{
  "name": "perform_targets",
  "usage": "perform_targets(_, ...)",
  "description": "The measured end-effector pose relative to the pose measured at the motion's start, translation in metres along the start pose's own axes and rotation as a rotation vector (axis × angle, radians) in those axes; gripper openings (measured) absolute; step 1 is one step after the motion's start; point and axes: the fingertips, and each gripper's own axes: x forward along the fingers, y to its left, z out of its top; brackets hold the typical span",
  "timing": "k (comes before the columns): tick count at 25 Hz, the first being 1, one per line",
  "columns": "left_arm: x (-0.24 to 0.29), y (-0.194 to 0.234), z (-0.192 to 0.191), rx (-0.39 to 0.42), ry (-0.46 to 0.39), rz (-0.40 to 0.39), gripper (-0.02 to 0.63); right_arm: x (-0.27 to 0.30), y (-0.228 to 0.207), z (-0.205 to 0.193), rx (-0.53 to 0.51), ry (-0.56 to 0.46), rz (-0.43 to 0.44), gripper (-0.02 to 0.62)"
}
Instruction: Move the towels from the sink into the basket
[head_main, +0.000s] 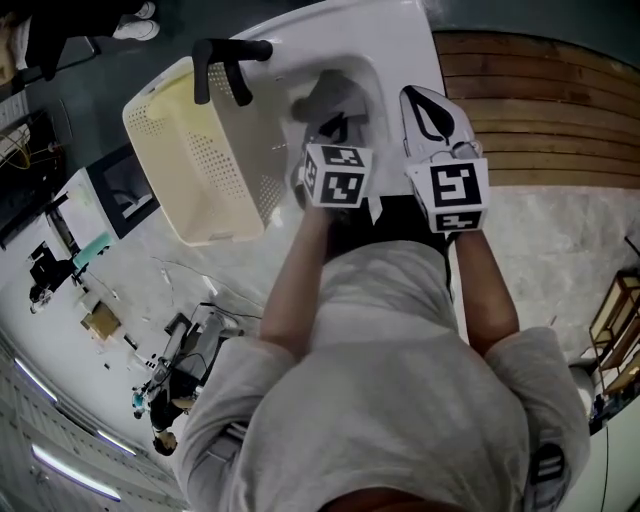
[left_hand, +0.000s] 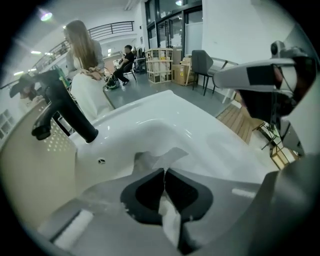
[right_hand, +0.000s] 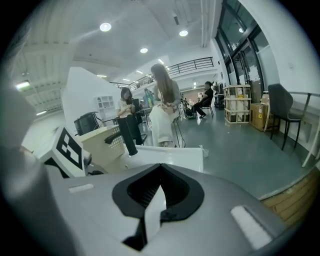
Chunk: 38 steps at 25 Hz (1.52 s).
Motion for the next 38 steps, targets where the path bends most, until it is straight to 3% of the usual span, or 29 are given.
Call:
perform_targets(16, -0.084, 0.024, 0.052, -0.093, -0.255, 0.05, 0.026, 0.0, 0.06, 0.049, -0.124, -0.05, 0.103, 0.006)
perform_targets(38, -0.238, 0.083, 0.096, -0.203, -0.594, 0.221, 0.026, -0.018, 0.138, 0.14, -0.293, -0.191, 0.198, 0.006)
